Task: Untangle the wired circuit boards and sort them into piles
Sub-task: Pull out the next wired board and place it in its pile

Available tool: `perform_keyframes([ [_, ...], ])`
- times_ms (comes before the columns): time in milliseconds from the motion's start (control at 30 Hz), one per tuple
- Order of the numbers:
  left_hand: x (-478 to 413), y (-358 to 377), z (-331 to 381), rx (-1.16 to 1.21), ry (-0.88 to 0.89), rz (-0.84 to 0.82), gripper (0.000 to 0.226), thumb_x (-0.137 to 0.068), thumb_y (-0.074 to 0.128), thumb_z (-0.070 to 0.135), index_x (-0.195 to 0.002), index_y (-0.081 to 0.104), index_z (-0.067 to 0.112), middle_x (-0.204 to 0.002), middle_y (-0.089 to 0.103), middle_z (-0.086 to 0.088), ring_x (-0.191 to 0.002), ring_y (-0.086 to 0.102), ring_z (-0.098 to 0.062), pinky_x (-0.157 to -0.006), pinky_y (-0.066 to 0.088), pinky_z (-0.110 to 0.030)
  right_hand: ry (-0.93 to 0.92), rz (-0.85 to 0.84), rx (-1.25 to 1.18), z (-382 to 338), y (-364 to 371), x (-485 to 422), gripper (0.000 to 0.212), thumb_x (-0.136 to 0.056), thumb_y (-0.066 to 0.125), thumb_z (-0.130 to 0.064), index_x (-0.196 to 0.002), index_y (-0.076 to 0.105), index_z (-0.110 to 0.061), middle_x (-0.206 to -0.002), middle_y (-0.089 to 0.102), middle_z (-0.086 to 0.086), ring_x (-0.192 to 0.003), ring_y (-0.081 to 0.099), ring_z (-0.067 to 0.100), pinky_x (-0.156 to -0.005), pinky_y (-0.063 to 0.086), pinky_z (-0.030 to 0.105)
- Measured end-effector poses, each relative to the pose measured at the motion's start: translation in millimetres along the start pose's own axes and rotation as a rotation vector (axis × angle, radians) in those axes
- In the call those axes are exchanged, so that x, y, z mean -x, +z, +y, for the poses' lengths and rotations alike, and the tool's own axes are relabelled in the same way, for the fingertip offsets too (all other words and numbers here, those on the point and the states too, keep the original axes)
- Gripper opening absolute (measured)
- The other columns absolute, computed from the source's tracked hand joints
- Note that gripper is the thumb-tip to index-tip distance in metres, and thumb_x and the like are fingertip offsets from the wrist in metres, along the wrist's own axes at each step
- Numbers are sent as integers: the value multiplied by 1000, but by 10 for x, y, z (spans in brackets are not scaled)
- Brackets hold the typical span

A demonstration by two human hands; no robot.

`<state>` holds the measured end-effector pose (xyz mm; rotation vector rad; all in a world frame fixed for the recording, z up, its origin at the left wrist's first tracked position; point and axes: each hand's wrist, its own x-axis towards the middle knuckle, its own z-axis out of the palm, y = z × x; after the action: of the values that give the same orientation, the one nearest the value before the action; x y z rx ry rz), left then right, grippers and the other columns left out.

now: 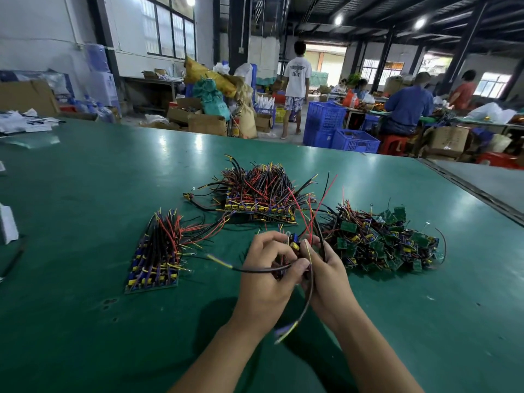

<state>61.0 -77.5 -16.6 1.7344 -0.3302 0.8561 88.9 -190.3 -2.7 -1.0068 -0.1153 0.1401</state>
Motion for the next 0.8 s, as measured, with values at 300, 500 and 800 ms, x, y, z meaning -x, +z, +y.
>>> perform_keyframes([
  [300, -159, 18, 110, 478, -492, 305, 22, -84, 70, 2, -89, 50, 11, -75, 60, -8, -63, 63, -10, -62, 53, -27, 0, -59, 63, 29, 20, 26, 10, -76, 69, -21, -83, 73, -16, -79, 69, 4, -67, 66, 11, -59, 54, 22],
  [500, -190, -143, -1, 843, -835, 150, 18, -94, 55, 20, -83, 65, 9, -68, 61, -2, -45, 49, -9, -39, 36, -19, -6, 67, 36, -20, -2, 15, 6, -74, 71, -25, -76, 74, -20, -71, 65, -3, -60, 60, 7, -51, 49, 19],
  [800, -168, -140, 29, 1150, -787, -74, 18, -79, 53, 5, -83, 70, 11, -85, 70, -7, -54, 60, -17, -56, 50, -30, 39, -18, 29, 10, 3, 0, 16, -77, 68, -28, -75, 71, -12, -64, 62, 6, -47, 54, 12, -43, 47, 21],
])
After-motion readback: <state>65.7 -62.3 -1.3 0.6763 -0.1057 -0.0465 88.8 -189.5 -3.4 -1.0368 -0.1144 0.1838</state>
